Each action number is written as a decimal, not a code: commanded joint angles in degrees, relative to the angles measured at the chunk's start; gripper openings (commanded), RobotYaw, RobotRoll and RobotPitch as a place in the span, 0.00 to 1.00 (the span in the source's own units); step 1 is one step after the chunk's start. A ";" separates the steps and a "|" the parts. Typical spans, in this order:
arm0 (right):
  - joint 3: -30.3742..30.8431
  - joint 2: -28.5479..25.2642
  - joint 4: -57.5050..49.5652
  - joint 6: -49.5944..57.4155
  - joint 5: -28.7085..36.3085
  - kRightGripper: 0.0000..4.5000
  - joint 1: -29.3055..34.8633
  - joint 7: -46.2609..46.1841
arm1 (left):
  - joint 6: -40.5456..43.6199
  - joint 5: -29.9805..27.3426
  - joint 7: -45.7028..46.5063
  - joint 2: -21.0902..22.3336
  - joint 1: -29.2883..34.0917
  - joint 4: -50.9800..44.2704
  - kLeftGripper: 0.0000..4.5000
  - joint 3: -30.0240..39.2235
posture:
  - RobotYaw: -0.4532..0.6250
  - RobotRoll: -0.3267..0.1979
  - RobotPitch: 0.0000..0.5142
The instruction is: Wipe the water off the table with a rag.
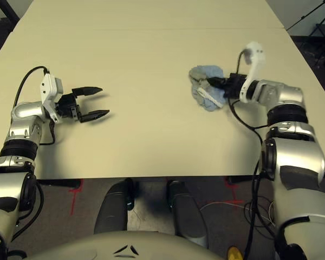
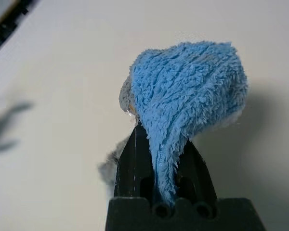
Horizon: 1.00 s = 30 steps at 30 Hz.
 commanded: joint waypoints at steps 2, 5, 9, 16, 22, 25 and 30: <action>0.50 -5.45 -6.77 4.60 1.19 0.04 3.19 3.48 | 1.49 -0.78 0.89 0.82 0.64 -1.14 1.00 1.43 | 0.47 0.62 0.40; 1.84 -9.07 -9.85 6.51 0.65 0.04 6.53 5.11 | 1.28 -0.76 1.25 1.42 1.32 -1.31 1.00 1.94 | 0.47 0.62 0.40; 2.87 -12.38 -9.05 5.27 -0.94 0.04 10.48 5.16 | 1.23 -0.78 1.56 1.60 2.35 -1.77 1.00 2.51 | 0.47 0.62 0.41; 2.58 -12.77 -1.56 -0.81 -4.04 0.04 12.53 2.34 | 1.18 -0.79 1.55 1.98 2.95 -1.88 1.00 2.79 | 0.47 0.62 0.42; 2.38 -9.66 5.27 -7.10 -5.92 0.04 10.83 -3.02 | 0.05 -0.05 -0.60 2.78 2.93 -1.83 1.00 2.11 | 0.48 0.62 0.42; 2.68 -8.27 7.77 -9.87 -7.15 0.04 10.31 -5.99 | -0.55 0.32 -1.49 2.97 3.18 -2.07 1.00 1.67 | 0.48 0.62 0.42; 2.49 -7.79 9.42 -12.93 -8.58 0.34 9.86 -8.55 | -0.98 0.32 -2.13 3.00 4.29 -2.87 1.00 1.24 | 0.49 0.62 0.43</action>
